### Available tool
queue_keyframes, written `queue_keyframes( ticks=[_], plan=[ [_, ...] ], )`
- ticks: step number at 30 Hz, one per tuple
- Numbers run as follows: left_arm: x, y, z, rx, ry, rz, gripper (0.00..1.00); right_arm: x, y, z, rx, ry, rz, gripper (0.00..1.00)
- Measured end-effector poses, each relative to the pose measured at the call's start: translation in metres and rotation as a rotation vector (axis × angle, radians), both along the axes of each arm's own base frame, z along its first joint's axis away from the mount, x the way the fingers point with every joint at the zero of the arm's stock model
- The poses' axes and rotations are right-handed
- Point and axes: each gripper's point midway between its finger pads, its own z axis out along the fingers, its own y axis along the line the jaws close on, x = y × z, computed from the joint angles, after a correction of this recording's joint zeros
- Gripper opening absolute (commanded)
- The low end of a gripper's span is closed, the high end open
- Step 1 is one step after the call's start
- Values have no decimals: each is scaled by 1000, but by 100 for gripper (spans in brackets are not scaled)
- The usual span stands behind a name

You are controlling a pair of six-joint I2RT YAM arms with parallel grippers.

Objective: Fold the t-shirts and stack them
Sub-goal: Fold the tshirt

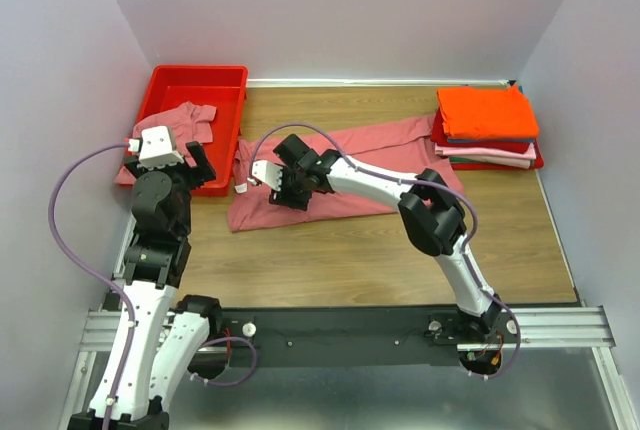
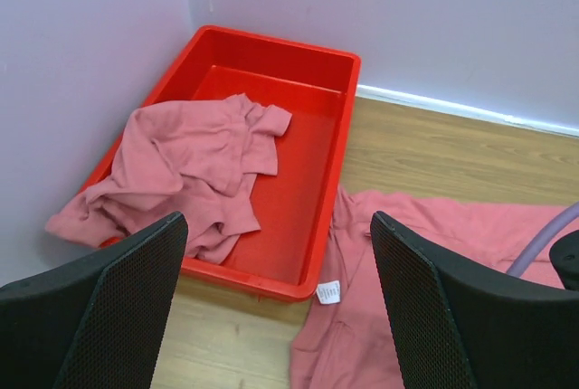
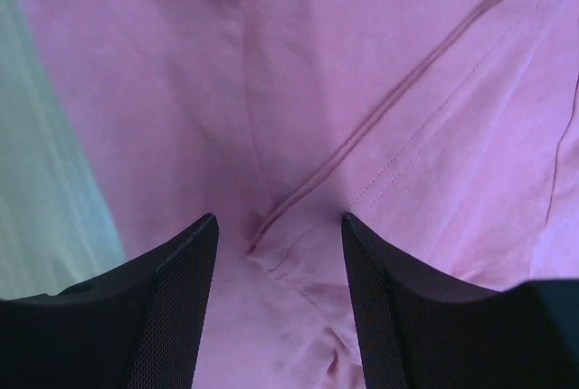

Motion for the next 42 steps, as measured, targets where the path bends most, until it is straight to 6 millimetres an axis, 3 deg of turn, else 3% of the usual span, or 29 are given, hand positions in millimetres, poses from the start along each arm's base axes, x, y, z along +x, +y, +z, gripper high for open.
queue_keyframes(
  ticks=[6, 8, 14, 19, 23, 26, 27, 28, 29, 31, 32, 36, 37, 38, 41, 42],
  plan=[
    [-9, 5, 1, 0, -30, 24, 89, 9, -7, -14, -47, -17, -62, 58],
    [-12, 6, 0, -2, -39, 29, 89, 11, -9, -14, -54, -25, -76, 37],
    [-14, 8, -4, -4, -40, 35, 89, 16, -13, -14, -71, -47, -107, 20],
    [-14, 8, -4, -6, -41, 36, 89, 28, -16, -4, -80, -92, -143, 12],
    [-14, 8, -4, -8, -41, 36, 89, 53, -20, 16, -54, -147, -213, 11],
    [-14, 8, -4, -9, -42, 37, 89, 84, -32, 35, -21, -196, -305, 25],
    [-14, 8, -4, -9, -42, 37, 89, 98, -40, 42, -10, -215, -347, 39],
    [-14, 8, -4, -10, -42, 36, 89, 113, -51, 48, 0, -234, -393, 47],
    [-14, 8, -4, -9, -42, 37, 89, 125, -60, 52, 9, -248, -438, 65],
    [-14, 8, -4, -10, -42, 36, 89, 143, -80, 55, 11, -263, -506, 85],
    [-14, 8, -4, -10, -42, 37, 89, 149, -88, 55, 10, -264, -533, 100],
    [-14, 7, -4, -15, -42, 36, 89, 157, -108, 49, 5, -249, -592, 100],
    [-14, 7, -4, -17, -42, 36, 93, 155, -109, 47, 2, -240, -597, 100],
    [-14, 7, -5, -23, -42, 33, 98, 152, -109, 44, 3, -227, -596, 100],
    [-12, 3, -6, -61, -42, 23, 98, 135, -110, 42, 19, -174, -563, 100],
    [-11, 0, -8, -92, -41, 15, 98, 121, -107, 40, 47, -122, -504, 100]
  ],
)
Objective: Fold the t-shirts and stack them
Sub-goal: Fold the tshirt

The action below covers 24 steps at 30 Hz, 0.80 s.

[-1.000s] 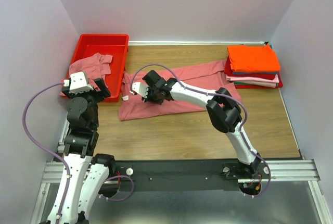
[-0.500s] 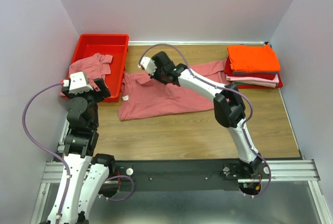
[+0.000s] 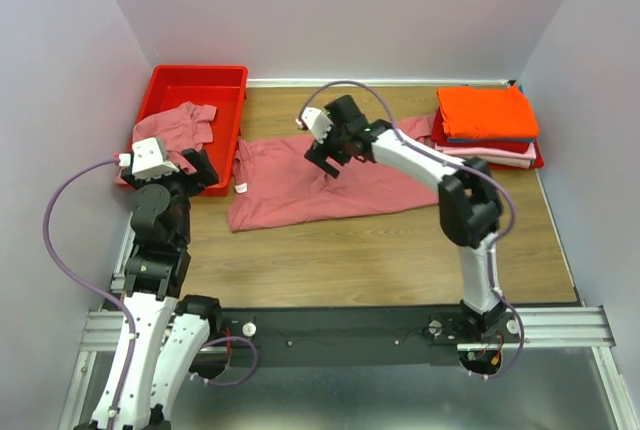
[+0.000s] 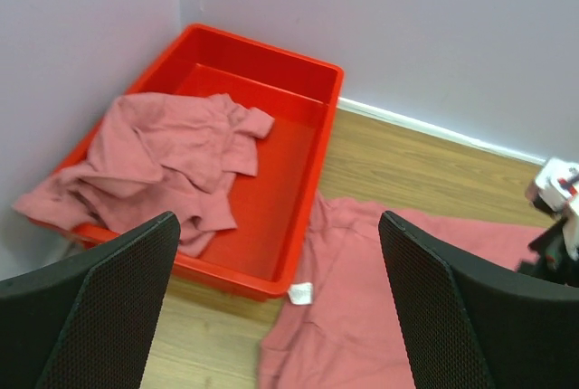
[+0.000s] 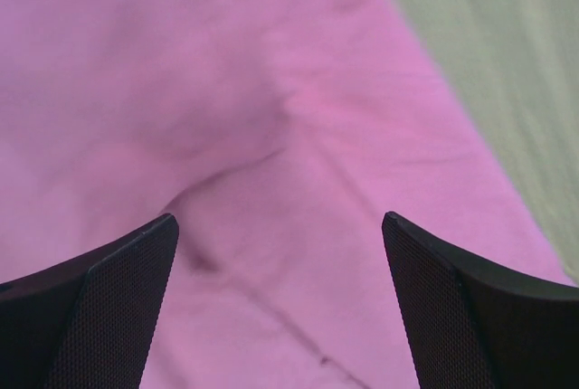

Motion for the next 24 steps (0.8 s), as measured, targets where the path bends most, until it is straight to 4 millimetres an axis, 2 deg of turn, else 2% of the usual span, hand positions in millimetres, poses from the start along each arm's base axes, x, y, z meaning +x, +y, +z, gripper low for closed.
queue_keyframes(
  ticks=[1, 4, 7, 9, 10, 13, 16, 18, 20, 24],
  plan=[
    [1, -2, -1, -16, -1, -7, 98, -12, -1, 1, 17, 31, 41, 100],
    [4, -17, -10, -75, 14, -74, 98, -68, -11, 25, 71, 102, 282, 99],
    [6, -30, -16, -114, 31, -139, 98, -116, -29, 42, 79, 112, 468, 94],
    [6, -35, -17, -129, 34, -166, 98, -134, -40, 43, 67, 110, 514, 92],
    [6, -37, -17, -133, 34, -172, 98, -140, -44, 38, 51, 118, 522, 92],
    [6, -43, -18, -149, 39, -203, 98, -156, -70, 4, -35, 168, 493, 92],
    [5, -47, -19, -161, 42, -223, 98, -167, -106, -30, -134, 225, 422, 91],
    [4, -50, -20, -168, 43, -238, 98, -169, -127, -41, -188, 236, 377, 90],
    [4, -51, -22, -173, 46, -246, 98, -169, -137, -45, -211, 234, 350, 88],
    [4, -55, -26, -200, 59, -256, 97, -167, -136, -46, -199, 221, 328, 84]
  ],
)
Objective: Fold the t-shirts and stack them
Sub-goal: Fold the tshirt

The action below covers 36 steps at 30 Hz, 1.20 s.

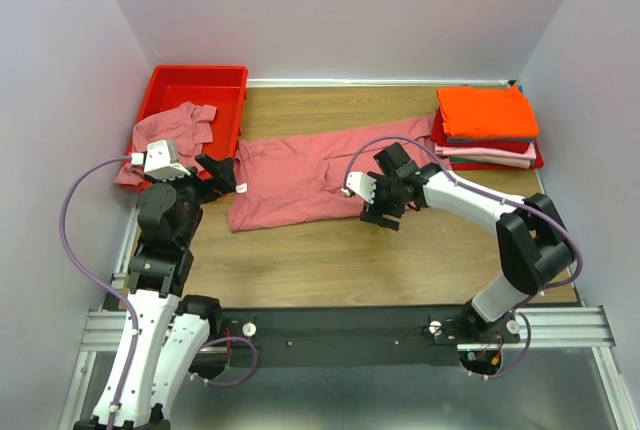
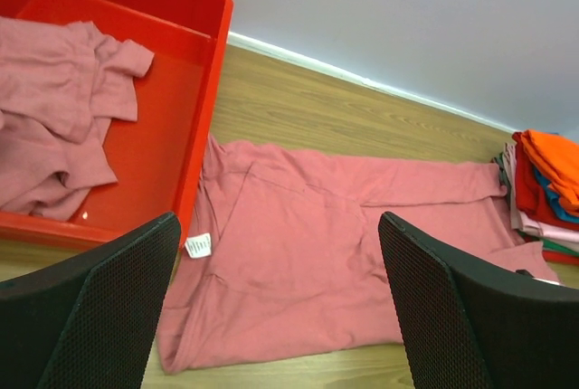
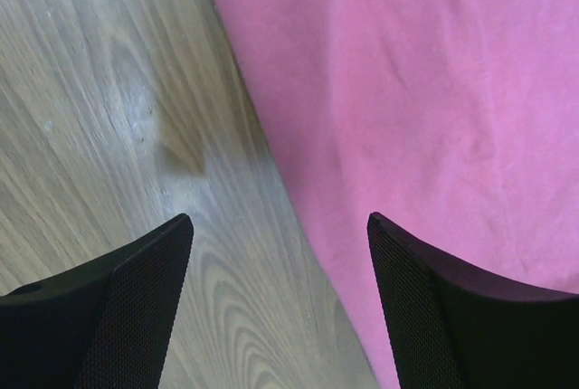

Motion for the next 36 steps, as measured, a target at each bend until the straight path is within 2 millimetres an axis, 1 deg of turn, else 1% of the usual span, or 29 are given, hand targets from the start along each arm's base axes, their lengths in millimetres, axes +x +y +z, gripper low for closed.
queue_keyframes(
  ticks=[3, 5, 6, 8, 9, 10, 11, 12, 13, 14, 15, 17, 18, 19, 20, 22, 24, 26, 27, 29, 30, 31, 32, 33, 34, 35, 36],
  plan=[
    [-1, 0, -7, -59, 36, 20, 96, 5, 6, 5, 27, -11, -10, 83],
    [-1, 1, -16, -102, 75, 42, 95, 6, 16, 11, 56, -17, 5, 83],
    [-1, 3, -23, -138, 109, 66, 95, 6, 23, 15, 70, -24, 22, 83],
    [-1, 7, -41, -193, 184, 124, 94, 1, 45, 23, 96, -33, 75, 83],
    [-2, 10, -49, -209, 221, 154, 94, -3, 68, 31, 124, -43, 129, 83],
    [-4, 15, -59, -228, 272, 198, 94, -7, 83, 34, 137, -50, 164, 83],
    [-6, 21, -65, -238, 314, 249, 94, -11, 107, 39, 156, -60, 212, 83],
    [-7, 25, -69, -239, 342, 279, 94, -17, 126, 41, 166, -63, 252, 83],
    [-10, 32, -70, -242, 369, 332, 94, -22, 150, 40, 175, -69, 293, 82],
    [-12, 36, -67, -243, 371, 361, 94, -25, 169, 39, 184, -74, 320, 82],
    [-15, 41, -62, -246, 362, 389, 93, -28, 195, 36, 191, -78, 346, 80],
    [-22, 50, -40, -259, 305, 430, 92, -31, 224, 29, 204, -82, 370, 80],
    [-27, 54, -26, -270, 259, 442, 92, -33, 239, 23, 207, -81, 377, 80],
    [-30, 57, -18, -277, 230, 448, 92, -33, 246, 18, 204, -78, 376, 80],
    [-37, 60, -4, -289, 183, 455, 92, -30, 258, 10, 201, -77, 366, 80],
    [-47, 65, 13, -302, 117, 463, 92, -23, 269, 3, 202, -72, 339, 80],
    [-53, 70, 25, -305, 75, 475, 92, -18, 275, 0, 209, -66, 303, 80],
    [-55, 72, 26, -295, 70, 481, 92, -12, 277, 2, 224, -56, 264, 79],
    [-55, 72, 25, -284, 73, 483, 92, -8, 280, 6, 245, -41, 231, 79],
    [-56, 73, 24, -266, 78, 482, 92, 9, 289, 23, 325, -8, 158, 78],
    [-57, 73, 25, -256, 77, 480, 93, 15, 291, 28, 348, 4, 134, 78],
    [-58, 73, 26, -239, 75, 474, 94, 37, 291, 41, 402, 9, 81, 78],
    [-58, 72, 27, -225, 70, 460, 94, 56, 287, 49, 442, 19, 37, 78],
    [-59, 71, 30, -208, 57, 439, 94, 75, 280, 56, 475, 30, -13, 78],
    [-59, 67, 33, -192, 37, 409, 94, 87, 278, 63, 506, 42, -47, 78],
    [-60, 62, 37, -172, 16, 368, 94, 113, 272, 70, 552, 41, -99, 78],
    [-60, 59, 40, -163, -2, 342, 94, 128, 269, 75, 585, 53, -139, 78]
  ],
)
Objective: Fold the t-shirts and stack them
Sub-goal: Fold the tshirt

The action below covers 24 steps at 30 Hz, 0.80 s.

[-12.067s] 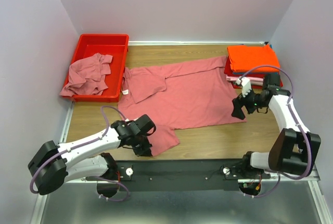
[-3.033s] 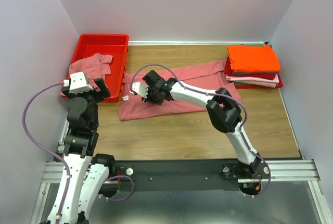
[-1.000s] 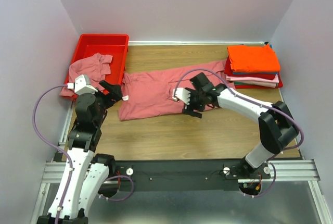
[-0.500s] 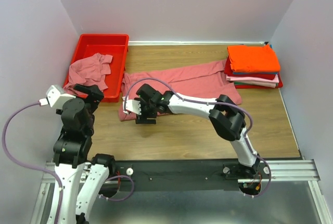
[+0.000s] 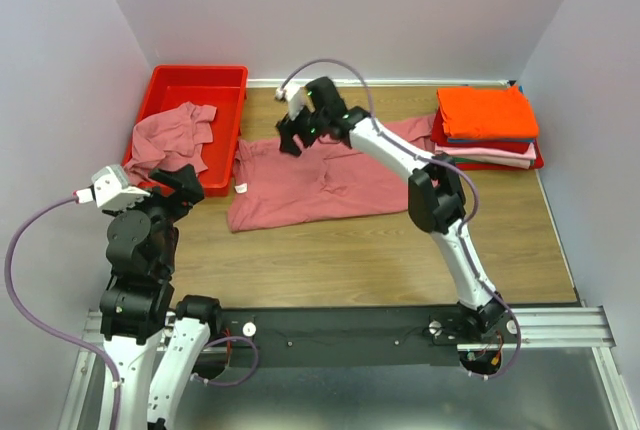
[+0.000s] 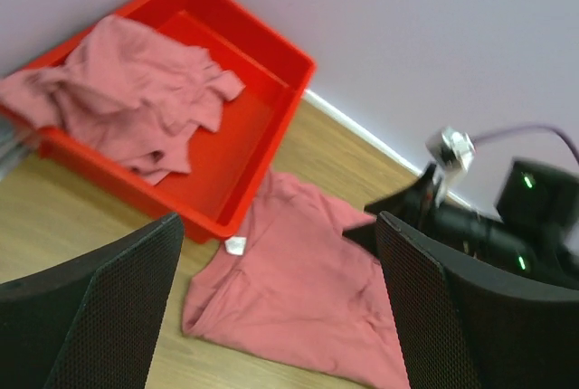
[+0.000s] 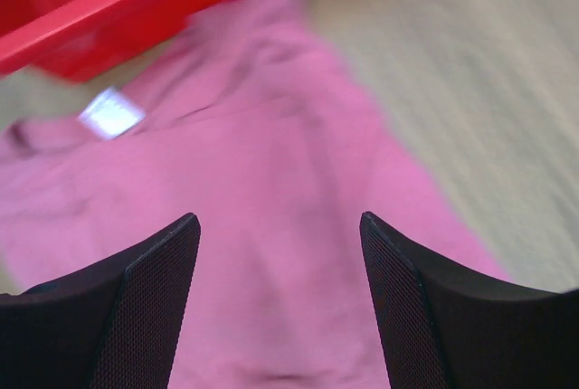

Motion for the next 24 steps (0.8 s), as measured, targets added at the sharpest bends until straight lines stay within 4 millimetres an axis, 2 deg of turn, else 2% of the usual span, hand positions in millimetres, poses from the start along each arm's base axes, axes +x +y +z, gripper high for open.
queue_keyframes(
  ticks=[2, 6, 11, 19, 21, 24],
  plan=[
    [-1, -9, 7, 38, -40, -65, 94, 49, -18, 0, 74, 47, -102, 79],
    [6, -20, 14, 87, -71, -137, 94, 93, -47, -22, 125, 141, -215, 80],
    [18, -28, 5, 114, -57, -179, 94, 103, -50, -50, 161, 260, -263, 81],
    [30, -33, -2, 121, -41, -202, 94, 101, -46, -77, 193, 369, -259, 78],
    [31, -33, -1, 121, -45, -202, 94, 101, -44, -77, 204, 375, -253, 77],
    [32, -34, -1, 120, -50, -204, 94, 100, -44, -78, 209, 385, -251, 64]
  ],
)
